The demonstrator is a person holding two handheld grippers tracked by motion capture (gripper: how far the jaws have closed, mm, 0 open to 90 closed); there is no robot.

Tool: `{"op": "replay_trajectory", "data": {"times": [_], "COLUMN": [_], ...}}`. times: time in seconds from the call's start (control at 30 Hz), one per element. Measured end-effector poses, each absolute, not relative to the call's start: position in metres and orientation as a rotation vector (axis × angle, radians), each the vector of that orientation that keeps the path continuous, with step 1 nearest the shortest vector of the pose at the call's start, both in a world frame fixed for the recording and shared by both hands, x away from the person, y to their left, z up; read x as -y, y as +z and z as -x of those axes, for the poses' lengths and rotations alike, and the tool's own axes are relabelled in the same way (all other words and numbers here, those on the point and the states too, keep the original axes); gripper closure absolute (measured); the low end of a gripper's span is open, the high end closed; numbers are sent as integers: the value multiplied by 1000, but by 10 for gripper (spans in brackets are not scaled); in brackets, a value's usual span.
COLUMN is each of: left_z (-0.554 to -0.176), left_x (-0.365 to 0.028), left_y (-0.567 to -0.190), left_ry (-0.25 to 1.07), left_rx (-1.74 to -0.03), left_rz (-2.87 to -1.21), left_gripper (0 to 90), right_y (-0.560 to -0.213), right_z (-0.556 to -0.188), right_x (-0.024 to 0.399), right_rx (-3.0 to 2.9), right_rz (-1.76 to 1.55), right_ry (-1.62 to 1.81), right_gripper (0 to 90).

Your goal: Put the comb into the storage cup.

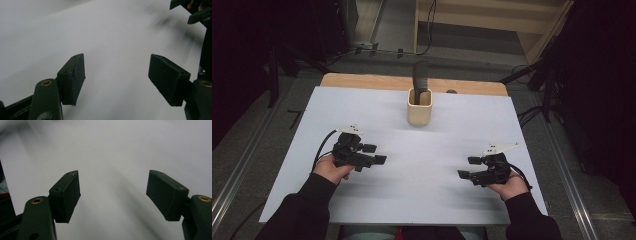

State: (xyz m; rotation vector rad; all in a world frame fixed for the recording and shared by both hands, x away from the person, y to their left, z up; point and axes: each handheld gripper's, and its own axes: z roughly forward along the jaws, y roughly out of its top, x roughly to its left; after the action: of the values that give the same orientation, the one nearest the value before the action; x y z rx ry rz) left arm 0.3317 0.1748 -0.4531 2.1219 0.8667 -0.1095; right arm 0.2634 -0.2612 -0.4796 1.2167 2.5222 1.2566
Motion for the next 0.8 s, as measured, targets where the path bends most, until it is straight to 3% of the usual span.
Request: {"op": "replay_trajectory", "data": {"times": [0.8], "left_z": [-307], "left_x": [-186], "left_y": [-456], "left_ry": [-82], "left_rx": [-845], "left_rz": [-2154], "left_gripper": [292], "right_y": [-481], "right_z": [-263], "right_x": [263], "right_rx": [-2518], "right_rz": [-1228], "right_ry": [1257], "right_gripper": [243]}}
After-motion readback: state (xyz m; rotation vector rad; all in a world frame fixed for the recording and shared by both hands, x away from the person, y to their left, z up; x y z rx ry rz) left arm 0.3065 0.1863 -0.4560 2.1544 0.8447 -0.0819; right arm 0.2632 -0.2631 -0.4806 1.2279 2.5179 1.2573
